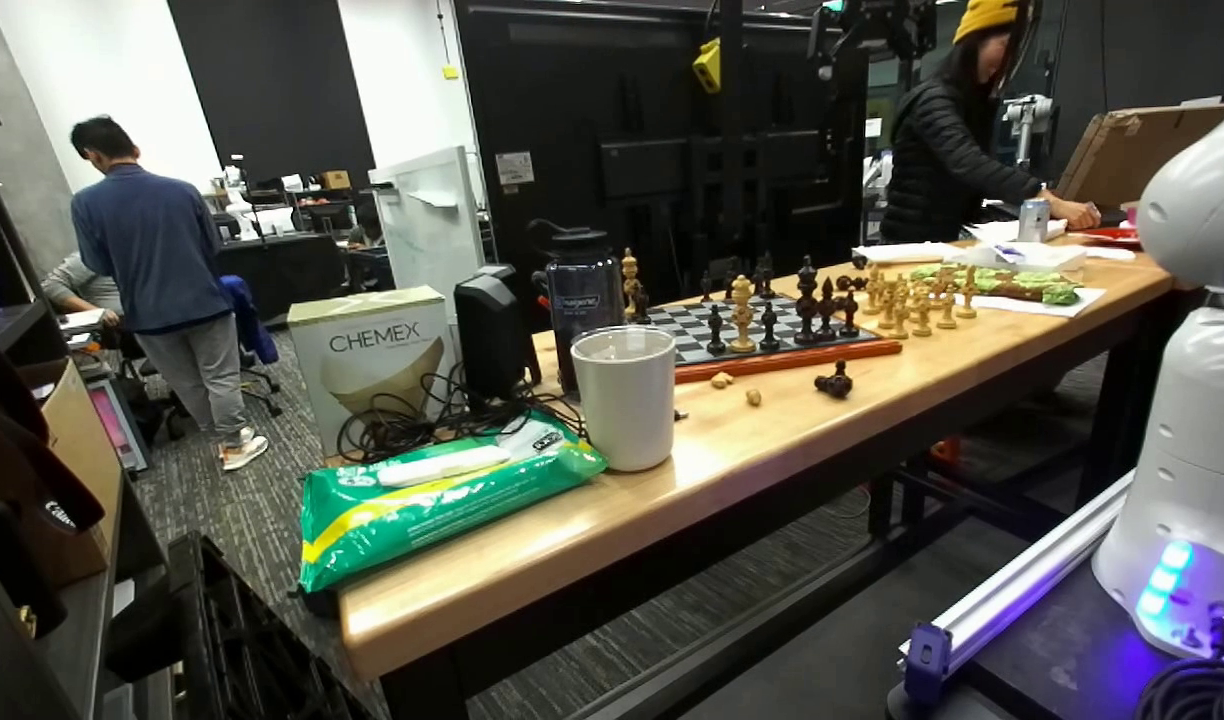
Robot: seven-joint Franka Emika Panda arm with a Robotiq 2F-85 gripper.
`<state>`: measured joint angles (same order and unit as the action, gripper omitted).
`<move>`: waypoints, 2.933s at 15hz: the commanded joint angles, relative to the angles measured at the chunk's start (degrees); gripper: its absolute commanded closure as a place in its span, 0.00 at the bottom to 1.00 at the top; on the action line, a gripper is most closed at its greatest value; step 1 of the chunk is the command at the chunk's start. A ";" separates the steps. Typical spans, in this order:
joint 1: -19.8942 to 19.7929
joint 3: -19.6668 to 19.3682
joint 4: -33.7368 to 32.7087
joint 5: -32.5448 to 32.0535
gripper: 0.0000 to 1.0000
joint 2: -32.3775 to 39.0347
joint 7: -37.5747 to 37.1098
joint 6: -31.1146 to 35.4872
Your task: Put the light brown chess piece on the board
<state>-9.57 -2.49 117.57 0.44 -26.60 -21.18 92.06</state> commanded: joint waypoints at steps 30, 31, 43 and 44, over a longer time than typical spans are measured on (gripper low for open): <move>-10.13 -10.80 11.44 -0.02 0.00 -5.95 3.13 11.33; -10.00 -10.84 12.10 0.10 0.00 -5.74 3.86 12.60; -10.97 -13.17 17.15 0.91 0.00 -4.17 7.15 19.19; -11.10 -13.47 17.30 0.91 0.00 -4.16 7.32 19.21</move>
<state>-19.70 -15.32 133.96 0.80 -30.15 -15.32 110.52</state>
